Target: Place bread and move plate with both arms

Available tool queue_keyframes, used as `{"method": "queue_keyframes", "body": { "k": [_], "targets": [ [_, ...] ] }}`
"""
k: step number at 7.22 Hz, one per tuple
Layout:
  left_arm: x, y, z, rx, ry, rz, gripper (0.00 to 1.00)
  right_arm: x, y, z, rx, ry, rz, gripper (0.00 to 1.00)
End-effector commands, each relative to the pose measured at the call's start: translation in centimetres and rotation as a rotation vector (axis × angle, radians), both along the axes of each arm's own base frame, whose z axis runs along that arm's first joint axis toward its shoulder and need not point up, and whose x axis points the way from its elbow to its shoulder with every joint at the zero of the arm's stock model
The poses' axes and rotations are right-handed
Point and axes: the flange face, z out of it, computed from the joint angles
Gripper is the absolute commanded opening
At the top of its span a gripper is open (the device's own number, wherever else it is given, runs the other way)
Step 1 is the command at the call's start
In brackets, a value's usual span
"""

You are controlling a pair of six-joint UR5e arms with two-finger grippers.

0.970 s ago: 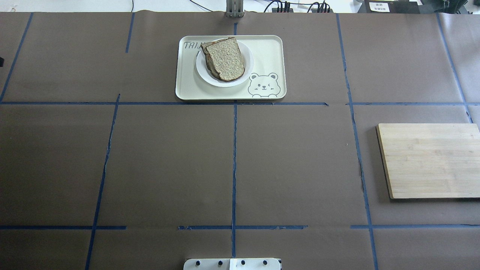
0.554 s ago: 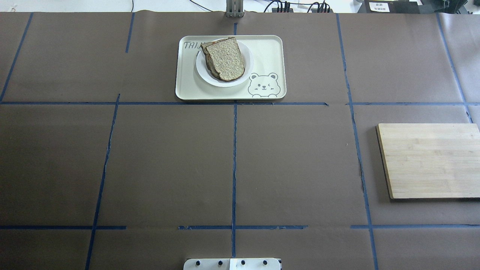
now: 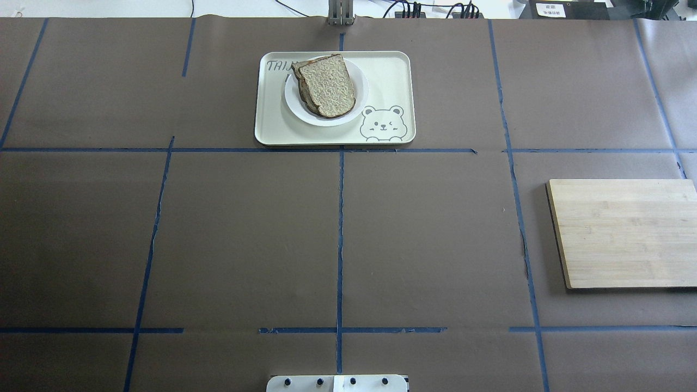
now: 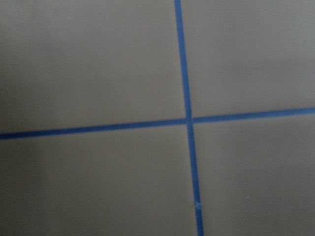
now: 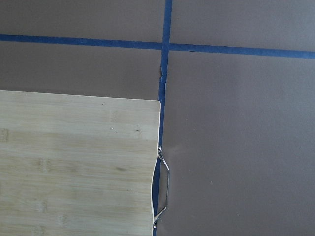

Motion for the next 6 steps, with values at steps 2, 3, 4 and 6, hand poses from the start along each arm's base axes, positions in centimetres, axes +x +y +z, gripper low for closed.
{"method": "queue_keyframes", "body": {
  "k": [2,3,4,6],
  "targets": [
    [-0.2,4.9,3.2,0.006,0.078,0.006,1.0,0.0,0.0,0.0,-0.004,-0.001,0.002,1.0],
    [-0.2,6.3,2.3,0.001,0.075,-0.015,1.0,0.0,0.1,0.1,-0.006,-0.001,0.002,1.0],
    [-0.2,6.6,0.8,0.018,0.072,-0.018,1.0,0.0,0.1,0.1,-0.006,0.001,0.002,1.0],
    [-2.4,6.3,-0.3,0.042,0.063,-0.063,1.0,0.0,0.0,0.0,-0.002,0.004,0.002,1.0]
  ]
}}
